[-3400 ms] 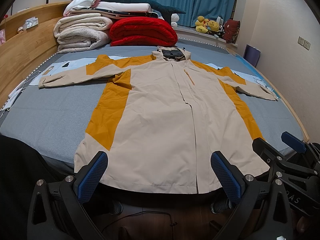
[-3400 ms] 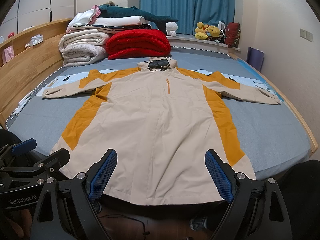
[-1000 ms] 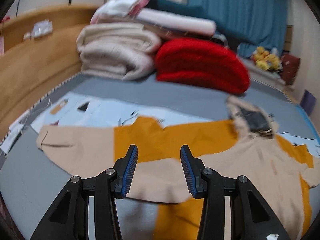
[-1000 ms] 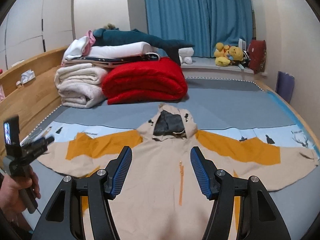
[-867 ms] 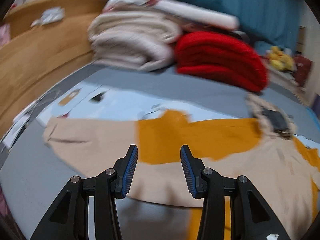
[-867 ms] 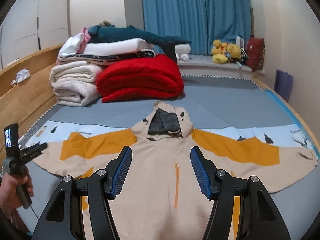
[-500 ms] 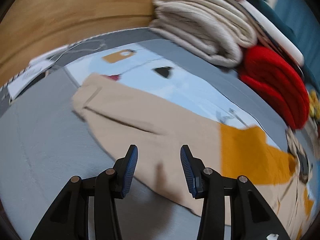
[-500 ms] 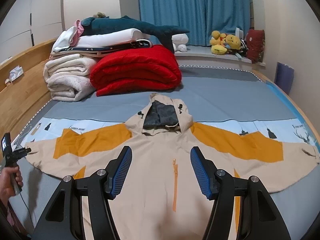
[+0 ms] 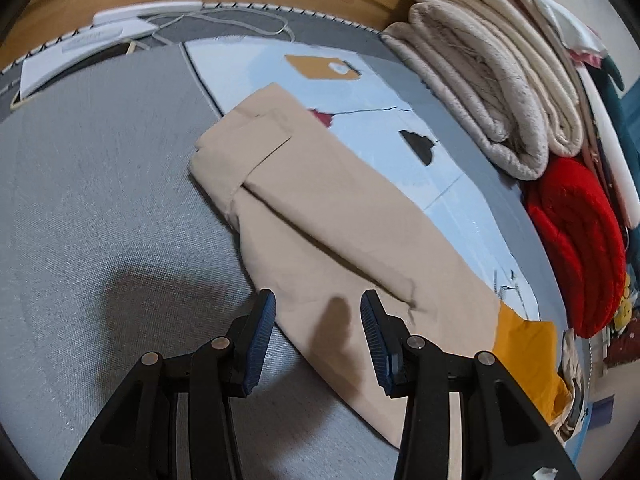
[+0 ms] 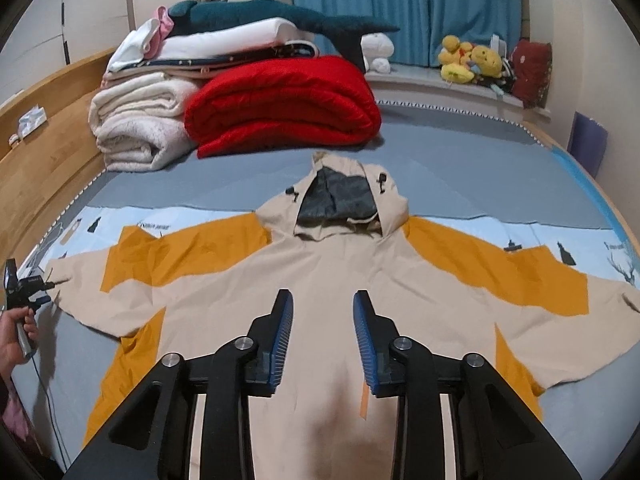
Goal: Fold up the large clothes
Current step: 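Close the left gripper on the beige sleeve cuff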
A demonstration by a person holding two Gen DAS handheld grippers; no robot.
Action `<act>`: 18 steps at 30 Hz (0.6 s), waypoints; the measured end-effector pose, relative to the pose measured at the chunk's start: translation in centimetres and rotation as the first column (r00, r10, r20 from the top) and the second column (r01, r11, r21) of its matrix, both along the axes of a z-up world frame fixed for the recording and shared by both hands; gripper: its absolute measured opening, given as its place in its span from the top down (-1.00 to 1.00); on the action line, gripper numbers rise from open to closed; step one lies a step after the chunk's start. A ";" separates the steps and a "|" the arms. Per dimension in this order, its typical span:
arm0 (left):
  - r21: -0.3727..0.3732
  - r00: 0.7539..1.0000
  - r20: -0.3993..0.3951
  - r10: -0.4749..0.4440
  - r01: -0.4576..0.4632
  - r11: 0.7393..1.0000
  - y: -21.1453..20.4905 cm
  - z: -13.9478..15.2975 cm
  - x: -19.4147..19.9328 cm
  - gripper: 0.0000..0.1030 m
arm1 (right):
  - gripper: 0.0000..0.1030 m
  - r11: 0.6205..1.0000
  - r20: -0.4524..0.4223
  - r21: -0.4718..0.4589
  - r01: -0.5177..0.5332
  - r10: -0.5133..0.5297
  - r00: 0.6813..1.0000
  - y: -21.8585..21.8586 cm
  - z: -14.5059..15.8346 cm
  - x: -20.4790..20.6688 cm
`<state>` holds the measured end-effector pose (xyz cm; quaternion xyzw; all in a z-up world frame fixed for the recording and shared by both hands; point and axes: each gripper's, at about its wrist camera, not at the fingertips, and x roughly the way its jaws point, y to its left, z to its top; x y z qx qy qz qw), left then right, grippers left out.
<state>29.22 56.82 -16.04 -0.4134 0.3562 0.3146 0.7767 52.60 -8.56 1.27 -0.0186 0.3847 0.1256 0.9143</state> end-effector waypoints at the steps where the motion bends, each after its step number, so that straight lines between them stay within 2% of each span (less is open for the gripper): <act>1: -0.005 1.000 -0.005 0.009 -0.009 1.000 0.2 -0.2 0.0 0.20 | 0.17 1.000 -0.009 -0.003 0.001 -0.001 1.000 0.0 -0.3 0.1; 7: -0.006 0.999 -0.001 0.050 -0.050 0.999 0.7 -0.6 -0.1 0.30 | 0.15 1.000 -0.052 -0.002 0.007 -0.008 0.999 -0.7 -1.6 0.3; 8: -0.010 0.998 0.001 0.059 -0.059 0.998 0.7 -0.7 -0.1 0.38 | 0.15 1.000 -0.055 -0.002 0.008 -0.008 0.998 -0.8 -1.6 0.2; 11: -0.033 0.996 0.004 0.084 -0.084 0.996 1.1 -1.1 -0.2 0.92 | 0.15 1.000 -0.060 0.000 0.002 -0.002 0.998 -1.1 -1.5 0.0; 13: -0.042 0.994 0.026 0.108 -0.107 0.993 0.9 -0.7 -0.5 0.98 | 0.15 1.000 -0.058 -0.007 0.003 -0.003 0.998 -1.2 -1.3 -0.2; 14: -0.016 0.993 0.029 0.115 -0.115 0.993 0.4 0.3 -0.3 1.00 | 0.17 1.000 -0.058 -0.013 0.003 -0.004 0.998 -1.2 -1.1 -0.2; 15: 0.016 0.993 0.045 0.106 -0.107 0.994 -0.3 1.7 0.0 1.00 | 0.22 1.000 -0.056 -0.013 0.004 -0.004 0.998 -1.3 -1.0 -0.3; 17: 0.075 0.995 0.089 0.051 -0.058 0.995 -2.2 4.8 1.2 1.00 | 0.85 1.000 -0.056 -0.007 -0.008 0.008 0.998 -1.4 -0.7 -0.5; 18: 0.101 0.994 0.107 0.022 -0.033 0.994 -3.2 6.3 1.8 1.00 | 0.85 1.000 -0.059 -0.008 -0.008 0.008 0.998 -1.5 -0.5 -0.6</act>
